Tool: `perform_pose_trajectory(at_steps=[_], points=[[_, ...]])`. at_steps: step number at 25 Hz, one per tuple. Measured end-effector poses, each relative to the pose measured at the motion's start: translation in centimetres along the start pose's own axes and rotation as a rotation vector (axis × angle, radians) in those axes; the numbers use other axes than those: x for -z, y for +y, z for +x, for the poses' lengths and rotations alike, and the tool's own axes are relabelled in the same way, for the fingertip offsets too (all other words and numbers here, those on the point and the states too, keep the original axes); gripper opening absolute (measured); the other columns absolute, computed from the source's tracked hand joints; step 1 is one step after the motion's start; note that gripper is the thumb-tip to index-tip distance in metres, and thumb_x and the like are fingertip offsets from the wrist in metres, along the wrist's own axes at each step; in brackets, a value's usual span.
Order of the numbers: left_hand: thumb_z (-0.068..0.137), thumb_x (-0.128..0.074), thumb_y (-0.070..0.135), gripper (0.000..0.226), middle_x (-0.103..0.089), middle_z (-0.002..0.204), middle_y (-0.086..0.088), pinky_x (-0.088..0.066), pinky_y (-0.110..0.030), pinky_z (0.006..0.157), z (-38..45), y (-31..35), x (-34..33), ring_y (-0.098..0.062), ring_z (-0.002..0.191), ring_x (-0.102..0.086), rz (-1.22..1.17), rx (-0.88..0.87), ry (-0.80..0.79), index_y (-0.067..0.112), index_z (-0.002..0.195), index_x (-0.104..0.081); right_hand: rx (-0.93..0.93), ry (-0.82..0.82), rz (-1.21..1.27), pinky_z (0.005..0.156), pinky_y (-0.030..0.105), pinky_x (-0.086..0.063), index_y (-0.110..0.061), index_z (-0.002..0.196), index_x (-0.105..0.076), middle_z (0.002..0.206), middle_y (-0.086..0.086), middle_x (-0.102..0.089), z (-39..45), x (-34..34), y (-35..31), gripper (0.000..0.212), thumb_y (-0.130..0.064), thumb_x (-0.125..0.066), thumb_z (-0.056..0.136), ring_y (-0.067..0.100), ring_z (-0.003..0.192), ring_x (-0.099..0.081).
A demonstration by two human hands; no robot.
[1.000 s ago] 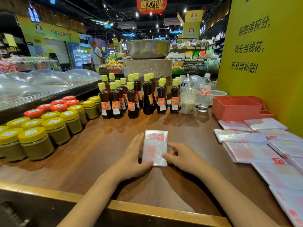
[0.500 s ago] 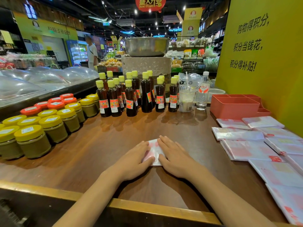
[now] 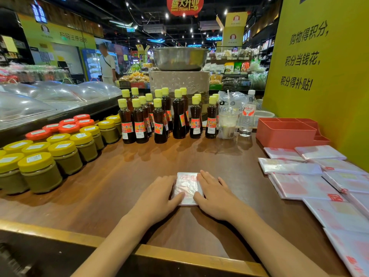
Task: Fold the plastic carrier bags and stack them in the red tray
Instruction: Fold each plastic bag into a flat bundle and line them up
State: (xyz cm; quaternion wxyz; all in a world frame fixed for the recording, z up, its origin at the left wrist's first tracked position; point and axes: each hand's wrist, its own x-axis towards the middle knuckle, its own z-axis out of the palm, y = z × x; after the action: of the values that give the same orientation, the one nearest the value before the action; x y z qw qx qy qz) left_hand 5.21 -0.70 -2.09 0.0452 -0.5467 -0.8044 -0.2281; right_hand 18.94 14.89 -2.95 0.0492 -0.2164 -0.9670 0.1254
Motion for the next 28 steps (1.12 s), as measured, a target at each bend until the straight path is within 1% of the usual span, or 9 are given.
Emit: perform_pose_trajectory(at_steps=[3, 5, 8, 11, 13, 14, 16, 19, 28], points=[[0.102, -0.051, 0.038, 0.056, -0.046, 0.148, 0.007, -0.034, -0.018, 0.104, -0.1, 0.3, -0.1, -0.009, 0.129, -0.046, -0.077, -0.031, -0.061, 0.022, 0.152, -0.034, -0.022, -0.018, 0.03, 0.126, 0.042, 0.003, -0.017, 0.161, -0.006, 0.169, -0.001, -0.002, 0.0, 0.1, 0.2, 0.07, -0.046, -0.03, 0.102, 0.011, 0.154, 0.001], [0.102, -0.052, 0.032, 0.058, -0.038, 0.155, 0.006, -0.03, -0.012, 0.108, -0.1, 0.3, -0.2, -0.004, 0.134, -0.039, -0.161, -0.051, -0.083, 0.02, 0.154, -0.03, -0.023, -0.019, 0.053, 0.126, 0.041, 0.001, -0.019, 0.161, -0.007, 0.169, -0.003, -0.004, 0.0, 0.2, 0.4, 0.071, -0.047, -0.032, 0.102, 0.011, 0.154, -0.002], [0.102, -0.053, 0.03, 0.063, -0.022, 0.163, 0.009, -0.024, -0.017, 0.117, 0.0, -0.1, -0.3, 0.0, 0.143, -0.025, -0.26, -0.005, -0.13, 0.021, 0.157, -0.024, -0.006, -0.036, 0.064, 0.126, 0.038, 0.002, -0.021, 0.162, -0.006, 0.169, -0.005, -0.004, 0.0, 0.3, 0.5, 0.07, -0.045, -0.034, 0.102, 0.009, 0.154, -0.004], [0.103, -0.05, 0.029, 0.063, -0.018, 0.164, 0.01, -0.014, -0.002, 0.107, 0.1, -0.3, -0.3, 0.009, 0.135, -0.019, -0.262, -0.003, -0.176, 0.022, 0.158, -0.02, 0.028, -0.026, 0.078, 0.125, 0.036, 0.001, -0.023, 0.162, -0.006, 0.169, -0.007, -0.005, -0.1, 0.5, 0.4, 0.069, -0.043, -0.035, 0.102, 0.007, 0.153, -0.005], [0.103, -0.048, 0.028, 0.064, -0.013, 0.164, 0.009, -0.007, 0.006, 0.099, 0.2, 0.0, -0.3, 0.006, 0.138, -0.017, -0.233, 0.001, -0.214, 0.021, 0.158, -0.016, 0.054, -0.034, 0.062, 0.125, 0.034, 0.002, -0.023, 0.162, -0.006, 0.169, -0.006, -0.004, 0.0, 0.4, 0.3, 0.067, -0.041, -0.032, 0.103, 0.007, 0.153, -0.004], [0.103, -0.045, 0.029, 0.066, -0.007, 0.165, 0.008, -0.005, 0.003, 0.103, 0.2, 0.1, -0.4, 0.001, 0.144, -0.013, -0.206, 0.006, -0.239, 0.02, 0.159, -0.011, 0.066, -0.047, 0.038, 0.125, 0.034, 0.003, -0.022, 0.162, -0.006, 0.169, -0.006, -0.002, 0.0, 0.3, 0.2, 0.065, -0.041, -0.03, 0.104, 0.007, 0.153, -0.002], [0.104, -0.038, 0.032, 0.068, 0.007, 0.167, 0.006, -0.003, -0.014, 0.117, 0.3, 0.1, -0.8, -0.006, 0.151, 0.001, -0.102, 0.012, -0.274, 0.018, 0.16, -0.002, 0.081, -0.067, -0.02, 0.125, 0.036, 0.004, -0.02, 0.162, -0.004, 0.169, -0.004, 0.002, 0.0, -0.1, 0.1, 0.064, -0.042, -0.024, 0.104, 0.007, 0.154, 0.003], [0.106, -0.028, 0.036, 0.064, 0.011, 0.167, 0.005, 0.0, -0.028, 0.124, 0.6, -0.1, -1.3, -0.005, 0.151, 0.009, 0.048, -0.02, -0.298, 0.019, 0.16, 0.002, 0.082, -0.091, -0.06, 0.125, 0.038, 0.005, -0.018, 0.162, -0.001, 0.169, -0.002, 0.005, 0.0, -0.3, 0.1, 0.064, -0.042, -0.02, 0.105, 0.007, 0.154, 0.007], [0.107, -0.017, 0.04, 0.059, 0.01, 0.167, 0.004, 0.005, -0.03, 0.124, 1.1, 0.6, -1.1, -0.007, 0.152, 0.011, 0.167, 0.003, -0.427, 0.02, 0.159, 0.005, 0.057, -0.122, -0.058, 0.125, 0.043, 0.006, -0.019, 0.162, -0.001, 0.169, -0.003, 0.006, -0.5, 0.3, -0.5, 0.062, -0.042, -0.018, 0.106, 0.009, 0.154, 0.007]])
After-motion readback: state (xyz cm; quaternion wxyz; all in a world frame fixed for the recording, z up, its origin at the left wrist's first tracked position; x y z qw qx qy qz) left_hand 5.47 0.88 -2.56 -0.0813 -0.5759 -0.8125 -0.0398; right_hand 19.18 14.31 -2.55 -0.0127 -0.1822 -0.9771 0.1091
